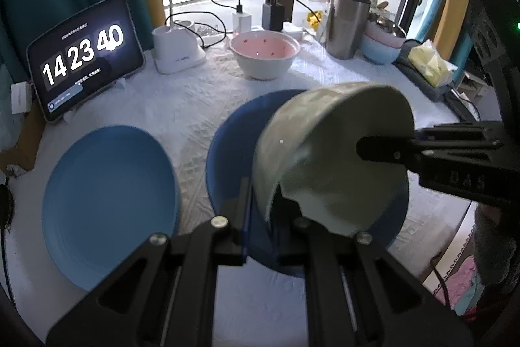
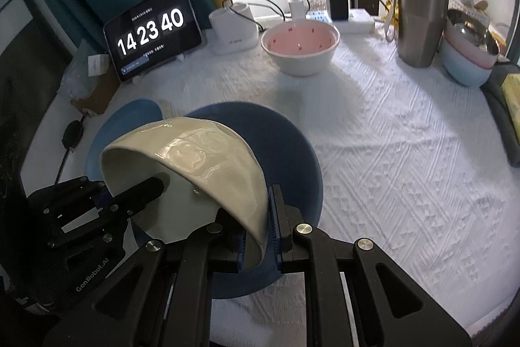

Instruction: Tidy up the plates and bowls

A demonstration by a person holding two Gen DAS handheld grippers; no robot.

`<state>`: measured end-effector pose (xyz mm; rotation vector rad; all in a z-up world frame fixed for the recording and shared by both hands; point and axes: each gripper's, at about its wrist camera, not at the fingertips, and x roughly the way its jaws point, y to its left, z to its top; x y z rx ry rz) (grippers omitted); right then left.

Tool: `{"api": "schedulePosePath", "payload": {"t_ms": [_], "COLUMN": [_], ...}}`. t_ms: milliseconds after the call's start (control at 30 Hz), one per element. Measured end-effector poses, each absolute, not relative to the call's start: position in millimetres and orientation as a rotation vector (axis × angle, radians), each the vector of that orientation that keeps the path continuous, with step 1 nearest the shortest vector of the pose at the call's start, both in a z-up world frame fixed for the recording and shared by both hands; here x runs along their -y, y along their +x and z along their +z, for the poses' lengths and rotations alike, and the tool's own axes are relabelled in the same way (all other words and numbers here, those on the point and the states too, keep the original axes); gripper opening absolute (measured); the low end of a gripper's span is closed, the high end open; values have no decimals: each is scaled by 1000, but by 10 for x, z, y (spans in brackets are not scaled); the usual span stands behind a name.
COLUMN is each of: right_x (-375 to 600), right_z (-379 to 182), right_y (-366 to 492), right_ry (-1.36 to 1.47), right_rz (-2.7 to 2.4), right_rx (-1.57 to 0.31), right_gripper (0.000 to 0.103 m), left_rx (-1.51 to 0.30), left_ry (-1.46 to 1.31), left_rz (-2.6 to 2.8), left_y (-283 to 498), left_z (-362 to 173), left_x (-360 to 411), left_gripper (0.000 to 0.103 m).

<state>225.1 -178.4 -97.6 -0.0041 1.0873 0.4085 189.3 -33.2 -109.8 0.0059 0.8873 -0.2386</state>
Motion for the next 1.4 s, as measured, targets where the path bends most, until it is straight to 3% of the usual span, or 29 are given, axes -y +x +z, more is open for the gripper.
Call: {"api": "schedulePosePath", "payload": {"t_ms": [1400], "right_x": [1862], "right_z": [-987], "right_y": [2362], "right_ry": [-36], "right_rz": [408], "right_rx": [-1033], "right_gripper": [15], "left_rx": [-861], "left_ry": [-23], "left_rz": [-202], "left_y": [2121], "left_z": [-1007], "left_x": [307], "left_gripper": [13]}}
